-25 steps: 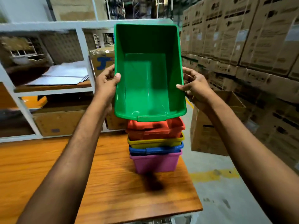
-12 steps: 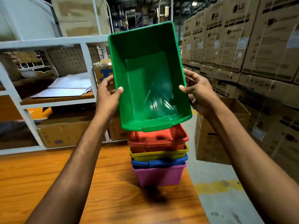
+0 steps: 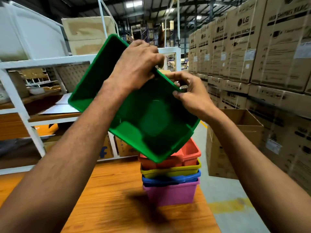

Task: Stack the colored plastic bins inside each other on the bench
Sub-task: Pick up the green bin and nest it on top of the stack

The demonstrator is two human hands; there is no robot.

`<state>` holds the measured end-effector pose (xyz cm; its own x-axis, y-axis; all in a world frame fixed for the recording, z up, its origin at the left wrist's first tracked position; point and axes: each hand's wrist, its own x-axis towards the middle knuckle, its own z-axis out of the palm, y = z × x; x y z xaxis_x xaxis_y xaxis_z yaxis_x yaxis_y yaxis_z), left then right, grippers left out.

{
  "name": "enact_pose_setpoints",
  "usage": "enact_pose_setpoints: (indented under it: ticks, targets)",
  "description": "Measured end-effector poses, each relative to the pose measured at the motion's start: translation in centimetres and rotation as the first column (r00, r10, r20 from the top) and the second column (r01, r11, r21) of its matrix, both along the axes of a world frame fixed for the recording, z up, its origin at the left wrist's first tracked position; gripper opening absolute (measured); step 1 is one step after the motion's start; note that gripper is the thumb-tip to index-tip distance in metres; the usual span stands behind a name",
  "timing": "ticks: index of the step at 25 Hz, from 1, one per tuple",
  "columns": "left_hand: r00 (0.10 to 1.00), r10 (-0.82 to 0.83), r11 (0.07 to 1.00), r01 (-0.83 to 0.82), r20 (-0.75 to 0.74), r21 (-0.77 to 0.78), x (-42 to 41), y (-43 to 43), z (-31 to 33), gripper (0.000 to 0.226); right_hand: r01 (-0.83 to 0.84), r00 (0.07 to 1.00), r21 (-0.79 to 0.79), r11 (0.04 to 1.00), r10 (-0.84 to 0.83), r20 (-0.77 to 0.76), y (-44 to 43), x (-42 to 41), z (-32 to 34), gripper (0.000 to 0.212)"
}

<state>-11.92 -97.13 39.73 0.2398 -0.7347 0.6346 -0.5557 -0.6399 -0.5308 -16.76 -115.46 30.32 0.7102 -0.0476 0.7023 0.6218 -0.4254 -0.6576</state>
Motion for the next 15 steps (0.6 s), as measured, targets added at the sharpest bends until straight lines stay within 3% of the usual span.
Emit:
enact_pose_setpoints:
  ticks: [3, 5, 8, 10, 13, 15]
  targets:
    - [0.997, -0.001, 1.000, -0.001, -0.071, -0.025, 0.8, 1.0, -0.7, 0.023, 0.232, 0.971, -0.158, 0.960, -0.218, 0.099, -0.2, 0.4, 0.3, 0.052]
    - [0.996, 0.045, 0.995, -0.052, -0.080, -0.082, 1.1, 1.7, -1.7, 0.029, 0.476, 0.872, -0.211, 0.854, -0.429, 0.235, 0.0, 0.3, 0.2, 0.048]
    - [0.987, 0.098, 0.959, -0.127, -0.127, -0.252, 1.3, 2.4, -2.6, 0.037, 0.669, 0.710, -0.094, 0.738, -0.596, 0.375, 0.7, -1.0, -0.5, 0.043]
    - [0.981, 0.079, 0.898, -0.147, -0.178, -0.414, 1.3, 2.8, -2.9, 0.036, 0.696, 0.673, -0.013, 0.717, -0.646, 0.360, 0.7, -1.8, -1.3, 0.040]
    - [0.950, -0.093, 0.735, -0.135, -0.297, -0.664, 1.2, 3.0, -3.1, 0.031, 0.748, 0.633, 0.064, 0.661, -0.738, 0.233, 1.0, -2.5, -3.4, 0.045]
    - [0.935, -0.160, 0.680, -0.129, -0.318, -0.722, 1.2, 3.0, -3.7, 0.028, 0.766, 0.616, 0.158, 0.623, -0.782, 0.097, 0.8, -2.4, -4.6, 0.058]
